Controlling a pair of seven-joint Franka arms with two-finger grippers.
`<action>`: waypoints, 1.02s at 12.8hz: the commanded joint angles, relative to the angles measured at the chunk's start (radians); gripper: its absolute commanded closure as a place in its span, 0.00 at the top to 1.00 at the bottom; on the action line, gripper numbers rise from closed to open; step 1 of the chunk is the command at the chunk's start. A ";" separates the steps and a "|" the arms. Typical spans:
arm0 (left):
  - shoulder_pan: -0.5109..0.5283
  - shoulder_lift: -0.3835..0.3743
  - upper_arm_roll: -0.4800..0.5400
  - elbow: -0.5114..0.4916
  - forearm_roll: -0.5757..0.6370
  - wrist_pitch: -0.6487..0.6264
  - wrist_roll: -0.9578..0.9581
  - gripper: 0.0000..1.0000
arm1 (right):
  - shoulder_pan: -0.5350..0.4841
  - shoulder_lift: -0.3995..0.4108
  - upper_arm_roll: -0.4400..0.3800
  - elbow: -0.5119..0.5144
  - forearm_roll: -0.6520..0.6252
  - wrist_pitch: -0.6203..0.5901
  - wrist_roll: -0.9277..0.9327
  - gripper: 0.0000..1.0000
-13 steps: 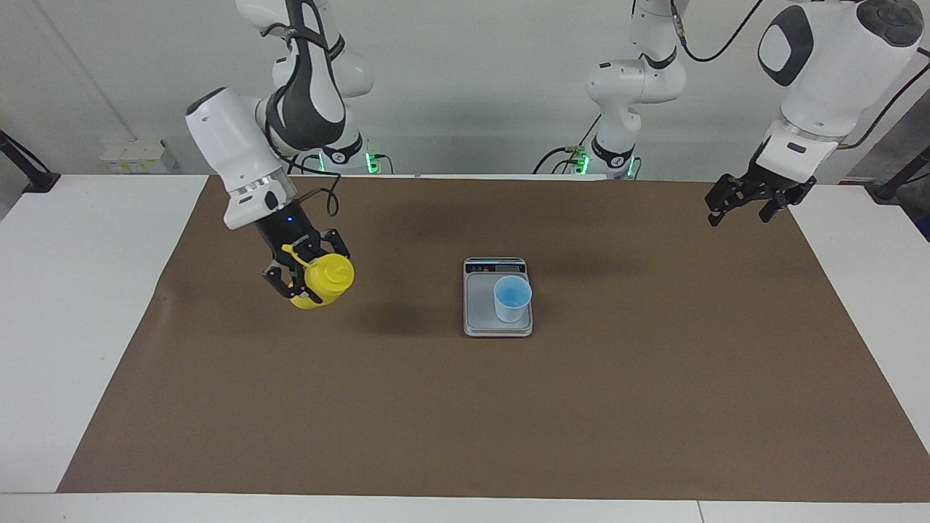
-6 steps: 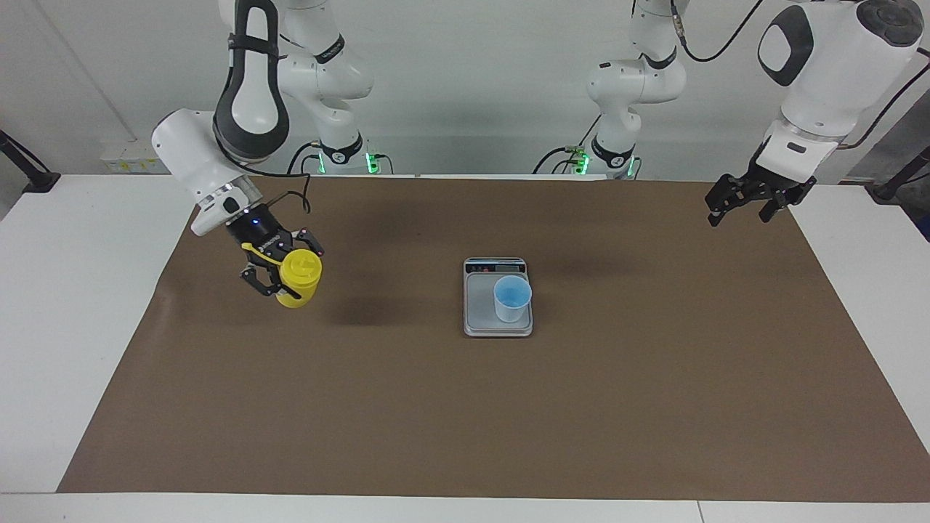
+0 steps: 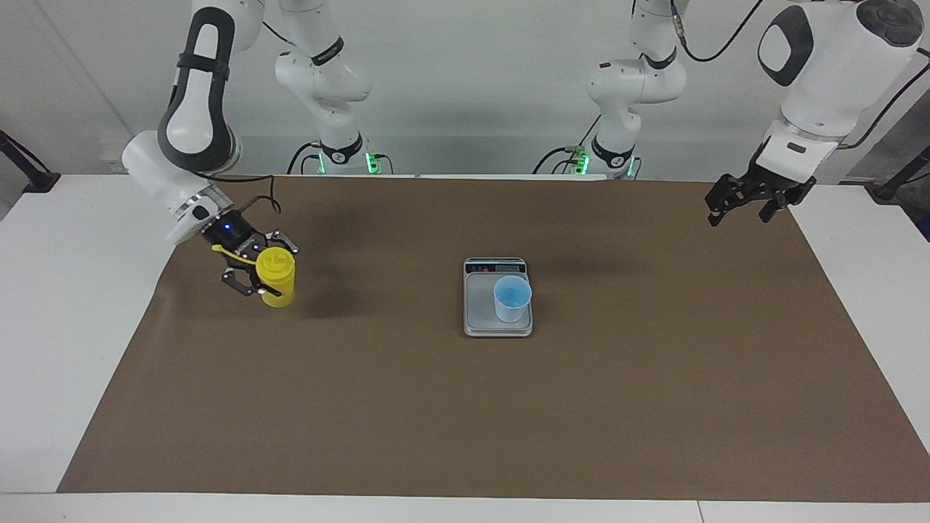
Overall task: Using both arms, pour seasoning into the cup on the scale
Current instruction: 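Lower the yellow bottle onto the mat and open the right gripper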
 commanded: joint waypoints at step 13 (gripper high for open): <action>0.005 -0.021 -0.001 -0.014 -0.011 -0.006 -0.008 1.00 | -0.130 0.157 0.011 -0.013 0.154 -0.202 -0.353 0.23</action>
